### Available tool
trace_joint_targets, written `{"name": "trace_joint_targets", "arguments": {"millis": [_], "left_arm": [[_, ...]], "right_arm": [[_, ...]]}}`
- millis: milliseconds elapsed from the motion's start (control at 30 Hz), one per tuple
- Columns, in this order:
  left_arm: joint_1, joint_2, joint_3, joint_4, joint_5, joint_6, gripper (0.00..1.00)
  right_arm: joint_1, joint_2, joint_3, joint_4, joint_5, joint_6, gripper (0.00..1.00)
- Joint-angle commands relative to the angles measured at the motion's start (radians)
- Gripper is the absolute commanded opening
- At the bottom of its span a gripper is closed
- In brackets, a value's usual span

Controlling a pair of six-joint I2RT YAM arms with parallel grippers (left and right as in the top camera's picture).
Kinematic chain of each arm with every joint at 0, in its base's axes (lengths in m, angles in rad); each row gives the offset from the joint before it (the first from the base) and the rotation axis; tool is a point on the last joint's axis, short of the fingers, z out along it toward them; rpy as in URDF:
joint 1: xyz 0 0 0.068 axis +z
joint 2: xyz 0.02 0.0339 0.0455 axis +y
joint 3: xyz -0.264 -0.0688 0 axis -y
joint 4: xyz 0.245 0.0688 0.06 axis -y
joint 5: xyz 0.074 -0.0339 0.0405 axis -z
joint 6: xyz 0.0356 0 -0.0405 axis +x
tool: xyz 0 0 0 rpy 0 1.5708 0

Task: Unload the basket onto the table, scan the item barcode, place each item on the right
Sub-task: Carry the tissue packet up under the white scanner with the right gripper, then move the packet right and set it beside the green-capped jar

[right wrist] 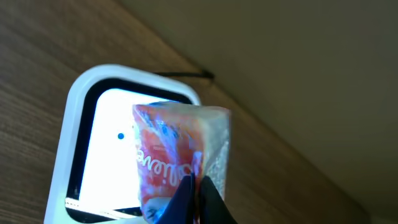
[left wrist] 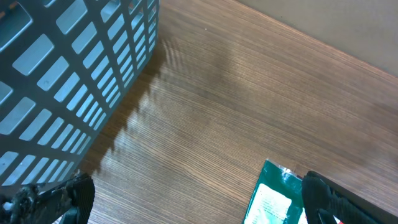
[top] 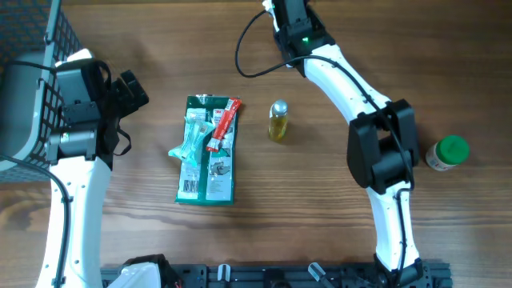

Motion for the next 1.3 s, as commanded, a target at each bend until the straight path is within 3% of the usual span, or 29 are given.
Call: {"name": "trace_joint_targets", "arguments": {"millis": [0, 167, 333, 600, 700, 833, 1100, 1267], "left_arm": [[0.006, 0.002, 0.008, 0.003, -0.009, 0.009, 1.0], [0.006, 0.002, 0.008, 0.004, -0.009, 0.009, 1.0], [0.006, 0.002, 0.008, 0.003, -0.009, 0.009, 1.0], [0.006, 0.002, 0.008, 0.004, -0.009, 0.009, 1.0], [0.006, 0.002, 0.008, 0.004, -0.009, 0.009, 1.0], [0.006, 0.002, 0.008, 0.004, -0.009, 0.009, 1.0], [0.006, 0.002, 0.008, 0.003, -0.009, 0.009, 1.0], [0.006, 0.002, 0.008, 0.003, -0.009, 0.009, 1.0]], "right_arm": [[-0.007, 0.023, 0.009, 0.005, -0.02, 0.116, 0.04], [-0.027, -0.082, 0.009, -0.027, -0.043, 0.178, 0.04], [-0.057, -0.267, 0.009, -0.176, -0.097, 0.23, 0.04], [-0.21, -0.529, 0.009, -0.665, -0.387, 0.414, 0.05], [-0.308, -0.546, 0.008, -0.85, -0.53, 0.412, 0.04], [-0.422, -0.529, -0.025, -1.037, -0.574, 0.412, 0.04], [-0.54, -0.529, -0.358, -0.996, -0.564, 0.443, 0.04], [-0.555, -0.529, -0.57, -0.835, -0.377, 0.511, 0.04]]}}
